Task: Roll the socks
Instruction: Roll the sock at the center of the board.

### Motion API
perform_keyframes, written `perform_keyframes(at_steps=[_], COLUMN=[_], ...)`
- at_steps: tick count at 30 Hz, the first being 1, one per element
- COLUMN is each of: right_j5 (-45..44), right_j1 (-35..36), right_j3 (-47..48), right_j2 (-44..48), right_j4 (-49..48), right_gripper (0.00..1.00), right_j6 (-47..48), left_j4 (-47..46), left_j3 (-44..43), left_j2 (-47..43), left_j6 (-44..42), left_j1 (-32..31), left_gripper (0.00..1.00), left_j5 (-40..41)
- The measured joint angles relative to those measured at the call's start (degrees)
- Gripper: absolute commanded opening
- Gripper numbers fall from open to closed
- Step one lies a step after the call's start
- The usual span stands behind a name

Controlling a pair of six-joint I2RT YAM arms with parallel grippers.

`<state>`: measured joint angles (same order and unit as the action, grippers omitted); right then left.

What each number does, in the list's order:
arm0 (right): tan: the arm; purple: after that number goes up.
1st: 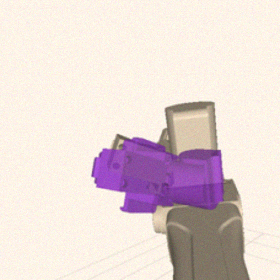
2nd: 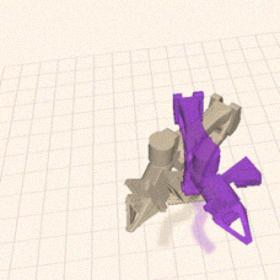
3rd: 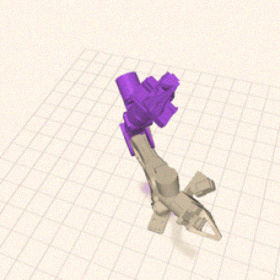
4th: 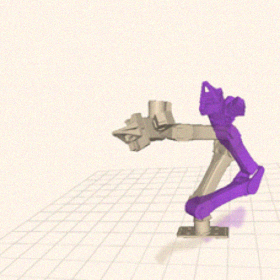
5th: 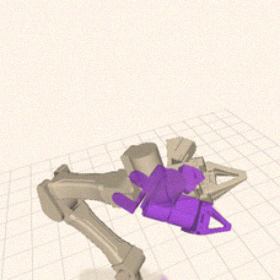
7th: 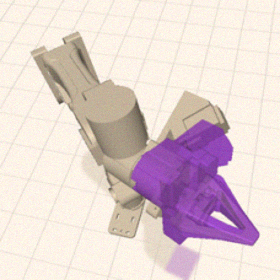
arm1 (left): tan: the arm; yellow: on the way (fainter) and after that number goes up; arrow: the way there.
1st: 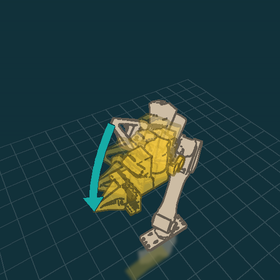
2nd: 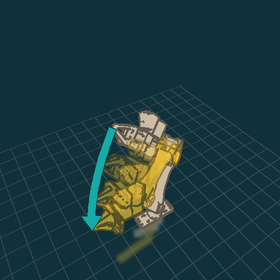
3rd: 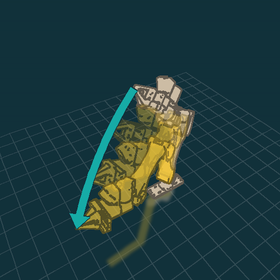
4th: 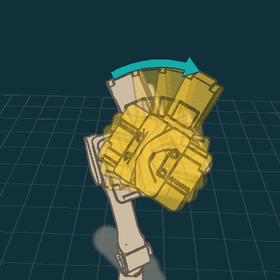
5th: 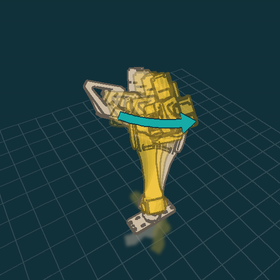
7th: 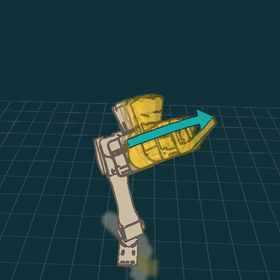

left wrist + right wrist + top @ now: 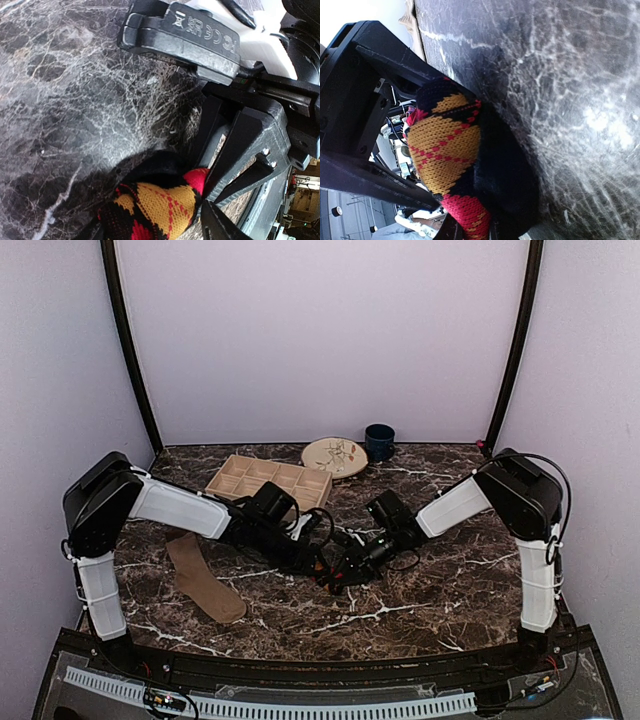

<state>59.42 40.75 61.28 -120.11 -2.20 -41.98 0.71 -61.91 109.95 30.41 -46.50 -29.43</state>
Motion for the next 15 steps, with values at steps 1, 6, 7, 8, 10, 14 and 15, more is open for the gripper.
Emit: perform_keyframes(at_steps=[1,6,7,8,10,14,15], right_j5=[0.09,1.2,1.44,1.6,1.9,2.34,2.45], right_j1=[-0.04,-0.55,-0.7,-0.76,-0.83,-0.98,-1.01], right_j3=[0.0,-0.2,-0.31,-0.37,-0.44,-0.76,-0.83], right_j2=[-0.07,-0.52,-0.59,-0.66,-0.76,-0.87,-0.87], right_j4=[0.0,-0.7,-0.92,-1.03,-1.31,-1.95,-2.03], right_gripper=[0.07,0.07,0.07,0.07,0.07,0.07,0.07], right_j6=[-0.07,-0.39,-0.46,-0.55,-0.61,-1.03,-1.25], left_j4=[-0.07,-0.85,-1.01,-1.11,-1.29,-2.12,-2.43], left_j3=[-0.02,-1.05,-1.05,-1.05,-1.07,-1.09,-1.14], left_j2=[0.15,1.77,1.88,1.97,2.27,3.13,3.43], left_j6=[0.0,0.0,0.0,0.0,0.02,0.04,0.09], left_j1=[0.04,0.28,0.37,0.37,0.48,0.63,0.66], left_gripper=[0.54,0.49,0.47,0.45,0.42,0.29,0.22], left_j5=[-0.2,-2.1,-2.49,-2.75,-3.41,-5.22,-5.7])
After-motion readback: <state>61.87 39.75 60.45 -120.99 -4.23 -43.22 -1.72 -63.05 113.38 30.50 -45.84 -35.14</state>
